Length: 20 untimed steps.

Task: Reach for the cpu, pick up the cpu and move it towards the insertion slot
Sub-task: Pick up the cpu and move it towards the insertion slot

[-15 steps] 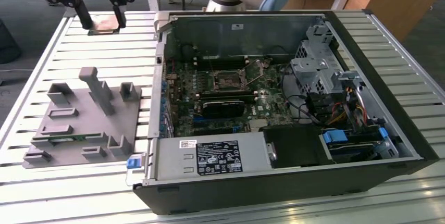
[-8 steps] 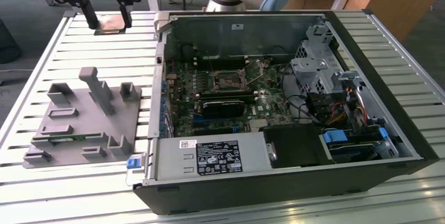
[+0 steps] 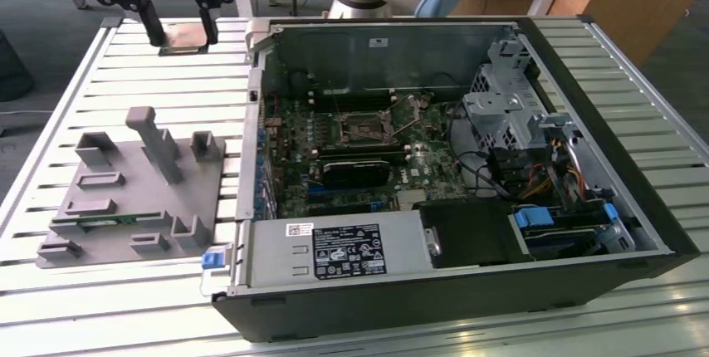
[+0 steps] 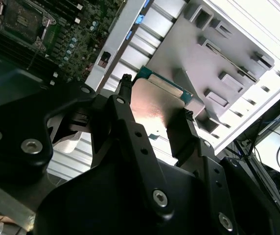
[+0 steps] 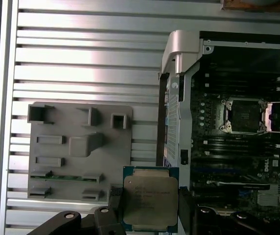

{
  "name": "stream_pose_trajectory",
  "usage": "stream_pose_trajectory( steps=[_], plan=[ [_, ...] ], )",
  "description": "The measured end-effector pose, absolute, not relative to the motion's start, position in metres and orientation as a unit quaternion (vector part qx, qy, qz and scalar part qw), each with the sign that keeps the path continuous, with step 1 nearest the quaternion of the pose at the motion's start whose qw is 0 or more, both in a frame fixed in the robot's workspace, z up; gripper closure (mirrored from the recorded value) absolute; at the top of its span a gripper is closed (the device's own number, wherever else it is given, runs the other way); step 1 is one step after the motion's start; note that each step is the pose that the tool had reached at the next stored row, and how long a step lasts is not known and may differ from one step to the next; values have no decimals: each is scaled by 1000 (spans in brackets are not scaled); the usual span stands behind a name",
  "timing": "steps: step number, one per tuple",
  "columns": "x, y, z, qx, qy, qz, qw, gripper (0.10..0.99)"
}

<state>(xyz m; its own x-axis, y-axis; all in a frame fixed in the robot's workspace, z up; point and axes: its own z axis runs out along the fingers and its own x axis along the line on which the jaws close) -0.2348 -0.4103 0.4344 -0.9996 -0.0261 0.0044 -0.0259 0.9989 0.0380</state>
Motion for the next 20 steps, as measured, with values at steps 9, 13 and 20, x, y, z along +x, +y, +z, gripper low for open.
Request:
stream_pose_trajectory(
  steps=[9, 13, 20],
  plan=[
    [-223, -410, 434, 13, -1000, -19, 2, 545],
    [-216, -410, 434, 13, -1000, -19, 2, 545],
    [-203, -410, 434, 13, -1000, -19, 2, 545]
  ],
)
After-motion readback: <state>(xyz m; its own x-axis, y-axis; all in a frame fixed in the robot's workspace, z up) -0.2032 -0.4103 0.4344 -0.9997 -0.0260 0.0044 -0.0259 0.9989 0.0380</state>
